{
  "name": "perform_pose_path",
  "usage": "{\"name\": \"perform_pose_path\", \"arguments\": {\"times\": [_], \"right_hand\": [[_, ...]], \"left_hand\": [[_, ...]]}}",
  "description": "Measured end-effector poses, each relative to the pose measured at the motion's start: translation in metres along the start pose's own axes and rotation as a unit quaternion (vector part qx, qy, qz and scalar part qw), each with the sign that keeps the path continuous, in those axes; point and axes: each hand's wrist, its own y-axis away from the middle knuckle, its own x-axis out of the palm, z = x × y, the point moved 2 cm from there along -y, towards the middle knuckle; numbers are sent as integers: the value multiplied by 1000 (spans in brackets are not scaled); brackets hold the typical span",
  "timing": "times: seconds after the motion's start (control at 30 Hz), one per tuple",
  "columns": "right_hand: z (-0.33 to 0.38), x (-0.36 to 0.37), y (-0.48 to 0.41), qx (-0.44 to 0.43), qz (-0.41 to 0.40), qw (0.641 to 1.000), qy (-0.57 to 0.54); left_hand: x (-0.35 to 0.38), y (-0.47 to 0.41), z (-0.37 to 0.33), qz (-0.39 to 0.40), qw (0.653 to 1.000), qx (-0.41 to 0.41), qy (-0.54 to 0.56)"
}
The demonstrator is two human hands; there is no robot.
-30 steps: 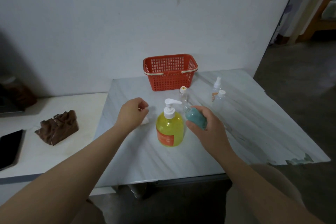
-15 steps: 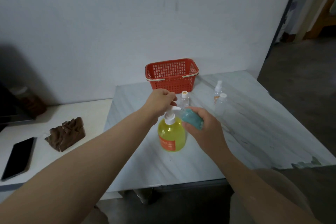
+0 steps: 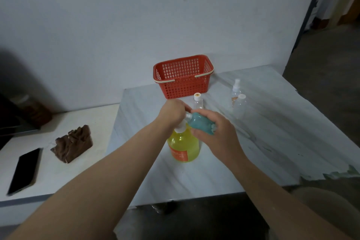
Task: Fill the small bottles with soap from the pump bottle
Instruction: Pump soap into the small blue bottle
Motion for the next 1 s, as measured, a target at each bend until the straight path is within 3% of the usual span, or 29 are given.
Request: {"name": "perform_pose_path", "arguments": {"times": [0.5, 1.0], "right_hand": [[-19, 6, -5, 35, -8, 997, -65], [-13, 0, -1, -13, -47, 997, -53]], "left_hand": [[11, -13, 18, -37, 997, -5, 66], [2, -2, 3, -26, 993, 6, 116]]}}
